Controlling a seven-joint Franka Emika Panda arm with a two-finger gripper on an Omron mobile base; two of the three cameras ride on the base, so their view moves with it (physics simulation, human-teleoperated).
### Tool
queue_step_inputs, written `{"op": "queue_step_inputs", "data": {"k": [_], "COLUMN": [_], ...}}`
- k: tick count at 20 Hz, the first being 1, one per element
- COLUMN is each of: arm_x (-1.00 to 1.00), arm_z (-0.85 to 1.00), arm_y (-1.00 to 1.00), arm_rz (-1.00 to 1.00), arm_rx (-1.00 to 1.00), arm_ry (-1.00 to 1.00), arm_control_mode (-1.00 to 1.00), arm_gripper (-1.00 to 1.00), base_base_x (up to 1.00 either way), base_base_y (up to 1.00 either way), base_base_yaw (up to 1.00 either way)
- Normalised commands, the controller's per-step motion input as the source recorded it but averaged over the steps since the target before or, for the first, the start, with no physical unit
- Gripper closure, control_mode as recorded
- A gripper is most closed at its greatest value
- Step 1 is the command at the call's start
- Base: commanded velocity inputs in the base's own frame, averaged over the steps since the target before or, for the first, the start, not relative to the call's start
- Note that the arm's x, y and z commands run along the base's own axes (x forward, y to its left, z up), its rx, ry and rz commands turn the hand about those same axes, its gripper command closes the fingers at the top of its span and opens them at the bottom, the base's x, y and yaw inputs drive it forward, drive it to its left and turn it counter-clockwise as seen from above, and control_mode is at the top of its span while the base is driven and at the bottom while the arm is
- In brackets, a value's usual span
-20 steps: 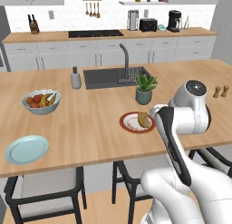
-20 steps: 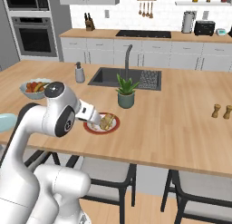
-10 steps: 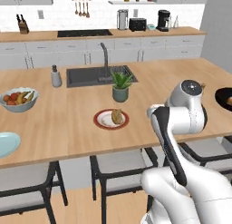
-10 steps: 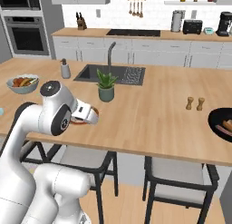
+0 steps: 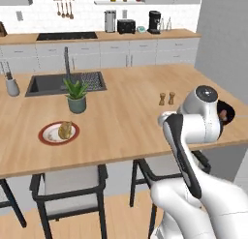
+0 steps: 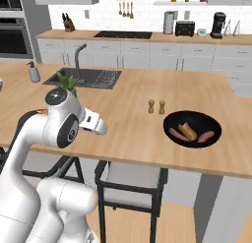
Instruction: Place one bun and one sausage from the bowl on each plate.
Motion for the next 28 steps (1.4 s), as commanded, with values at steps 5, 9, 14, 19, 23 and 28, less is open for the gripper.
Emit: {"op": "queue_step_inputs", "data": {"k": [5,9,14,19,23,28], "arm_x": [0.0,0.0,0.0,0.0,0.0,0.0], "arm_z": [0.0,0.0,0.0,0.0,0.0,0.0], "arm_y": [0.0,0.0,0.0,0.0,0.0,0.0], "arm_rz": [0.0,0.0,0.0,0.0,0.0,0.0], "arm_rx": [0.0,0.0,0.0,0.0,0.0,0.0], "arm_ry": [0.0,0.0,0.0,0.0,0.0,0.0], "arm_control_mode": [1.0,1.0,1.0,1.0,1.0,1.0], "arm_gripper": [-1.0,-1.0,-1.0,-1.0,-1.0,-1.0], "base_base_x": [0.17,0.23,0.31,0.45,0.34,0.23], "base_base_y": [-0.92,-0.78,-0.59,-0.3,-0.32,-0.49], "base_base_yaw": [0.0,0.0,0.0,-0.03,-0.07,-0.1]}}
